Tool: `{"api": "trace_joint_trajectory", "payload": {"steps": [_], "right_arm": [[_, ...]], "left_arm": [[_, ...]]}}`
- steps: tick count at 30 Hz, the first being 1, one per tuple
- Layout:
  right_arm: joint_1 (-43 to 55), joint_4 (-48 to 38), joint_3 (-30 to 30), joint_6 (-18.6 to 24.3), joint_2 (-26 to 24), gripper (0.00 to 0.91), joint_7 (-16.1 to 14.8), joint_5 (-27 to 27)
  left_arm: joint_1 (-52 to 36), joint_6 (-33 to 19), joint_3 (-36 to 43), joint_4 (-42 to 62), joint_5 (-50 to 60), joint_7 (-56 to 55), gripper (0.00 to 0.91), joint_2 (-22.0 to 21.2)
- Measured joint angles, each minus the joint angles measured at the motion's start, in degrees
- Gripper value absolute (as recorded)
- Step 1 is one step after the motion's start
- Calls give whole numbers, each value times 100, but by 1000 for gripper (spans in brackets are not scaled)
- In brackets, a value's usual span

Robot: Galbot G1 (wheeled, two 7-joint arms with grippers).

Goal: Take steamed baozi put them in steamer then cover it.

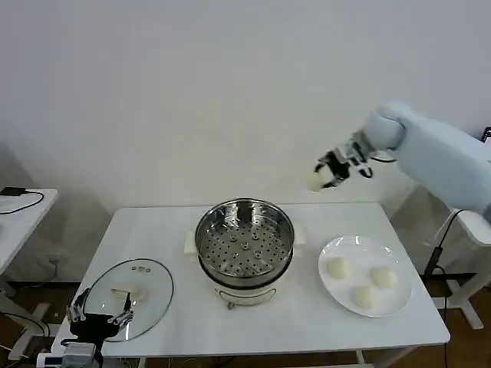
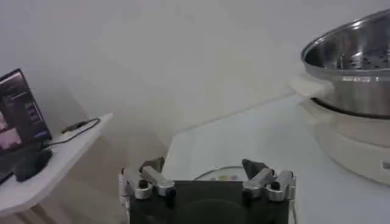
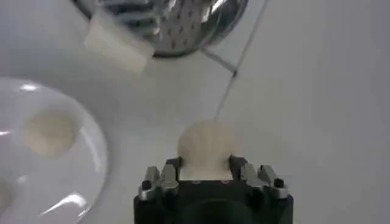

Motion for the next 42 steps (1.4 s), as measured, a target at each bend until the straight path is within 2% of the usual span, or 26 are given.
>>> {"api": "trace_joint_trajectory", "payload": {"steps": [5, 12, 21, 31, 42], "right_arm": [[131, 20, -368, 162, 557, 544, 120, 92], [126, 57, -791, 624, 1144, 544, 365, -179], [-117, -77, -951, 1332, 1580, 534, 798, -769], [-504, -708, -873, 2147, 2007, 544, 1234, -1586], [-676, -1137, -844, 2605, 2265, 544, 1392, -2067]], "left_arm": [[38, 10, -64, -24, -5, 6, 907, 7], [51, 10, -126, -22, -6, 4, 907, -15], [29, 11, -130, 22, -3, -3, 907, -66], [74, 4, -160, 24, -2, -4, 907, -99], [95, -9, -146, 34, 6, -9, 907, -130]]}}
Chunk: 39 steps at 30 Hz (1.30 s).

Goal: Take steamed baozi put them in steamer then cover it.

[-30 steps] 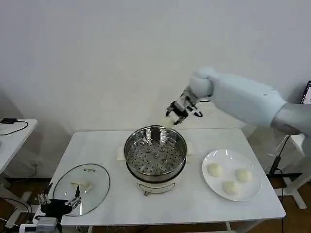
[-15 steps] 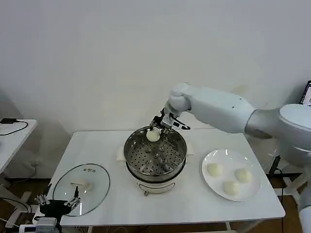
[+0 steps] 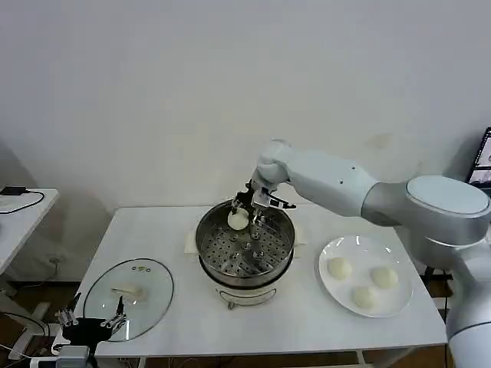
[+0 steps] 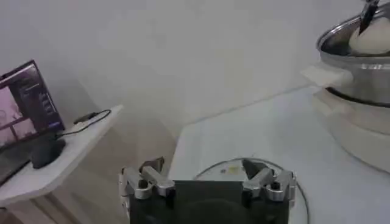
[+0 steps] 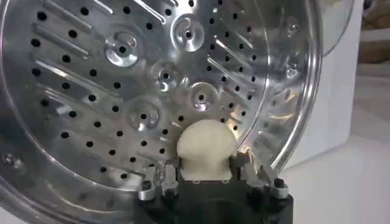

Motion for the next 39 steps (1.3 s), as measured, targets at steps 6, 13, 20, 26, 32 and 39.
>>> {"api": "trace_joint_trajectory", "payload": {"steps": [6, 13, 20, 26, 32, 39], "right_arm": [[-25, -60, -38, 102, 31, 907, 13, -90], [4, -52, -57, 171, 36, 907, 65, -80], [334, 311, -217, -96, -167, 907, -45, 303], [918, 1058, -463, -663, -654, 907, -145, 905], [1545, 1850, -776, -1305, -1451, 907, -286, 1350], [1810, 2619, -1013, -2019, -2679, 907, -448, 1612]], "left_arm": [[6, 0, 5, -14, 4, -1, 907, -9], [13, 3, 25, -23, 12, 0, 907, -19], [48, 15, 73, -71, 35, 1, 907, -21], [73, 32, 147, -150, 64, 22, 907, 30], [34, 104, 245, -251, 100, 61, 907, 46], [63, 121, 312, -337, 149, 95, 907, 101]]}}
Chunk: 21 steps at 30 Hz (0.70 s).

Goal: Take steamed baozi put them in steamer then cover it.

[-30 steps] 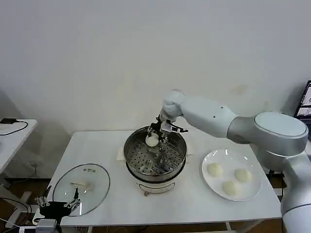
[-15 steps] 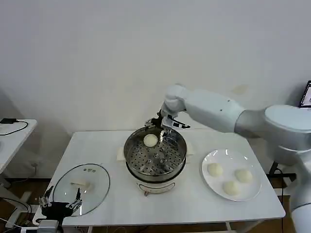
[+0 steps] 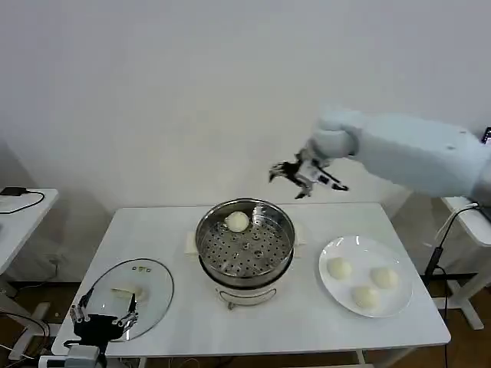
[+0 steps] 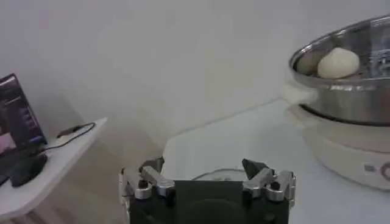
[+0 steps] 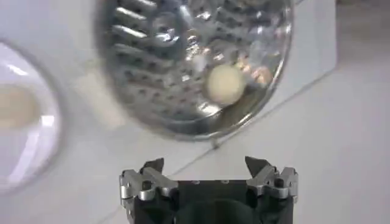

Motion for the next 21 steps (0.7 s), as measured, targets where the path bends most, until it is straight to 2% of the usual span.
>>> {"api": "trace_joint_trajectory", "payload": {"steps": [5, 10, 14, 21], "right_arm": [[-121, 275, -52, -411, -859, 907, -127, 153], [-454, 414, 20, -729, -1448, 907, -275, 334], [-907, 426, 236, -947, -1697, 907, -393, 419], [-1891, 200, 810, -1267, -1811, 907, -482, 406]], "left_arm": [[19, 1, -26, -11, 0, 8, 907, 43], [6, 3, -68, -14, 2, 21, 907, 61], [16, 6, -106, -26, 7, 28, 907, 57], [26, 11, -105, -6, 63, 35, 907, 14]]}}
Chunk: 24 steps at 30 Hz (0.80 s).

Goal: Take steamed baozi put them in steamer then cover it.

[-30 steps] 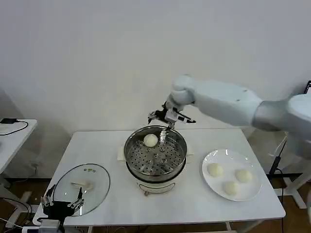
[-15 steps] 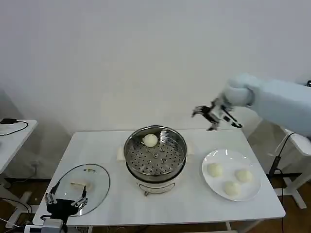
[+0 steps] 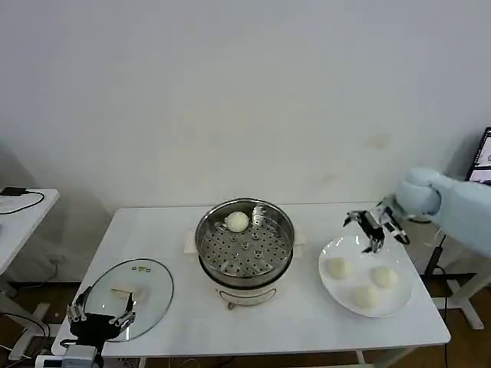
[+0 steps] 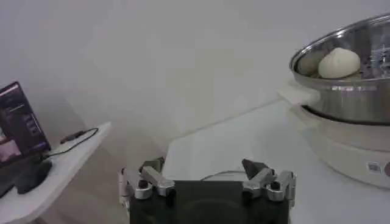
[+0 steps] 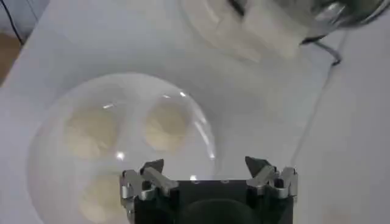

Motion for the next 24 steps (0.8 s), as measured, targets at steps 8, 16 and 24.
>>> {"api": "trace_joint_trajectory", "payload": {"steps": [8, 16, 24], "right_arm": [[-893, -331, 541, -311, 165, 907, 24, -99], [-1409, -661, 839, -612, 466, 907, 144, -151], [-1753, -917, 1044, -863, 741, 907, 241, -154]], "left_arm": [[-6, 7, -34, 33, 6, 8, 907, -12], [-2, 6, -42, 50, 11, 10, 907, -30], [-7, 6, -44, 52, 12, 12, 907, -40]]}}
